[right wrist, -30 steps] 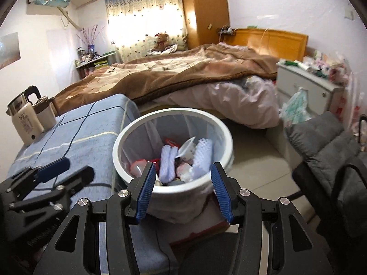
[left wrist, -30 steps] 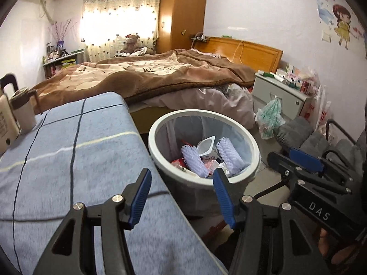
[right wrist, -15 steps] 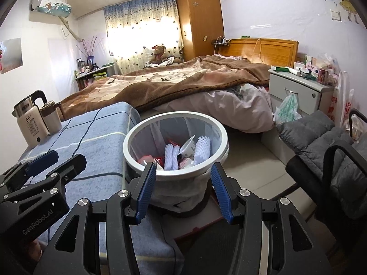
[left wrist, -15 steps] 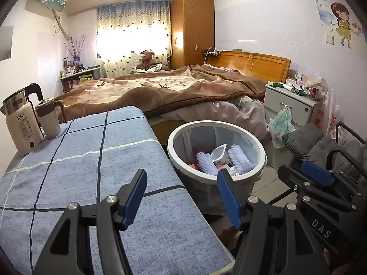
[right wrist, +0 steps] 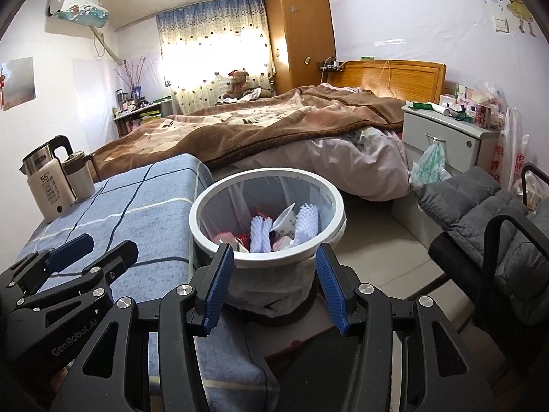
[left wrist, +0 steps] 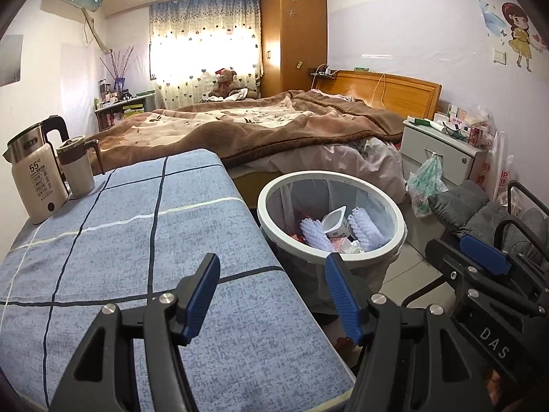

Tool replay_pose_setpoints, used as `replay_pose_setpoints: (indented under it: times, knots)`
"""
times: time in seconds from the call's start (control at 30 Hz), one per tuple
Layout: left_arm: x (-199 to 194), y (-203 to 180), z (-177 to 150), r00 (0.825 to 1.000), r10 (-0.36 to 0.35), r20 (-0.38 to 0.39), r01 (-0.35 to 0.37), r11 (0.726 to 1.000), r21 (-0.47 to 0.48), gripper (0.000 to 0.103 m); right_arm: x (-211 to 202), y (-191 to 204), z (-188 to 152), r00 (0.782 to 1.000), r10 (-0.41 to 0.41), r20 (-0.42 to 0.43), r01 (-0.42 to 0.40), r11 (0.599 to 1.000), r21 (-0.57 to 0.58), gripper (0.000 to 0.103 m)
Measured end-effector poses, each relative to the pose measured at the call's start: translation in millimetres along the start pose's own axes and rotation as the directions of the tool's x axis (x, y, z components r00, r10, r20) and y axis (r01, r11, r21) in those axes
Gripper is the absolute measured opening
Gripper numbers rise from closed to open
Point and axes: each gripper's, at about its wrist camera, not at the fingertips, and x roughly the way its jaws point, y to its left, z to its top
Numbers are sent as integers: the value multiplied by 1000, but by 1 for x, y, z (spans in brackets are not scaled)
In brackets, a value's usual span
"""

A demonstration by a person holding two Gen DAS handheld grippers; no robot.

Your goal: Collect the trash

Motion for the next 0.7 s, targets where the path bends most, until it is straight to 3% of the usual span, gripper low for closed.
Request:
replay_pose_setpoints:
  times: [0.7]
  knots:
    - [0,1,1,1000,6,-4,-6,1000,0,66,-1,4,-1,1000,5,0,-5,1000,-5,51]
